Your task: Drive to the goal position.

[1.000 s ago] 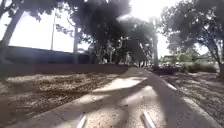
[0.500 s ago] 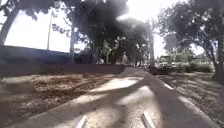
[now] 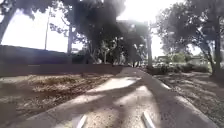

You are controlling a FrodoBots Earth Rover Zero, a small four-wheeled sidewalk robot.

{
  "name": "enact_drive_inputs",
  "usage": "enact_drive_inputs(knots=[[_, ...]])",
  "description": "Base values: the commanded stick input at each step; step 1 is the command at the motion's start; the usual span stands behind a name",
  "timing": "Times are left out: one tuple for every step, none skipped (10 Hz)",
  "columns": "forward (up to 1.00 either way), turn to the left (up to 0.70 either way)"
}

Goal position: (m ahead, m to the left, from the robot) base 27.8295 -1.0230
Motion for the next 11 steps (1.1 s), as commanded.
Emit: enact_drive_inputs(knots=[[0.00,0.00],[0.00,0.00],[0.00,0.00],[0.00,0.00],[0.00,0.00],[0.00,0.00],[0.00,-0.77],[0.00,-0.81],[0.38,0.00],[0.61,0.00],[0.83,0.00]])
